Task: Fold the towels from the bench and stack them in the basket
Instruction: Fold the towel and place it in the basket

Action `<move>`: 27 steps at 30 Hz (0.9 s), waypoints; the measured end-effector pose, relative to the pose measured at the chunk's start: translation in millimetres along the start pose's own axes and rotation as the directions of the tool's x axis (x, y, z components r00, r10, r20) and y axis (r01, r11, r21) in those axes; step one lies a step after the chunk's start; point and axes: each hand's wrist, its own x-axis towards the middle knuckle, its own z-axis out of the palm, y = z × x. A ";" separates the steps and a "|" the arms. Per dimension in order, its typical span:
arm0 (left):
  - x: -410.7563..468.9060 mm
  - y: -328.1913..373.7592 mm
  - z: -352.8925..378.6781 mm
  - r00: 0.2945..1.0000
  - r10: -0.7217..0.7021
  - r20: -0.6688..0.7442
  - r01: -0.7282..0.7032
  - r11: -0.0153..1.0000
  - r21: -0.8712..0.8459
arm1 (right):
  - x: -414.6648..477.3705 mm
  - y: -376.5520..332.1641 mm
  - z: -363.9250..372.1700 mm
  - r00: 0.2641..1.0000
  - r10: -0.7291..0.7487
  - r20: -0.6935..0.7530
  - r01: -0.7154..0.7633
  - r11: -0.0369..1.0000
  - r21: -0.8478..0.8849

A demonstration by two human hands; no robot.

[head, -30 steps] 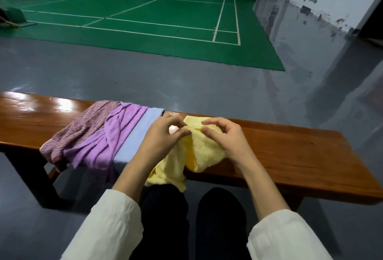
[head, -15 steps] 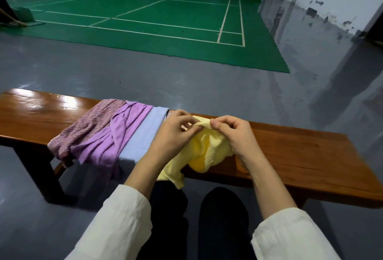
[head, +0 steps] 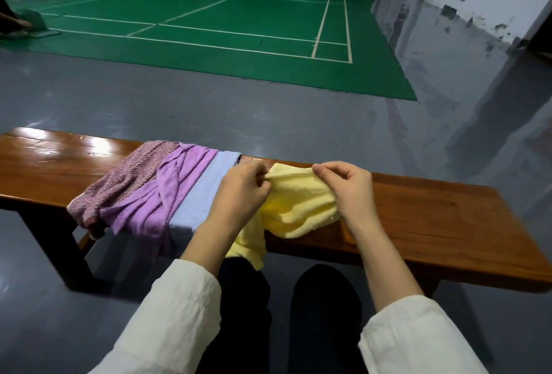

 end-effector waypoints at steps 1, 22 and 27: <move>0.2 -8.5 -1.8 0.998 -0.058 -0.026 0.058 0.998 0.031 | 1.6 3.0 -2.8 1.000 0.000 -0.029 -0.001 1.000 -0.017; -2.0 -48.3 -42.4 0.972 -0.103 0.211 0.135 0.980 -0.144 | -0.8 13.1 44.4 0.974 -0.022 0.224 0.056 0.988 -0.146; -6.2 -61.4 -48.7 0.969 -0.159 0.190 0.205 0.945 -0.255 | -1.5 18.7 39.5 0.988 -0.023 0.153 0.044 0.990 -0.135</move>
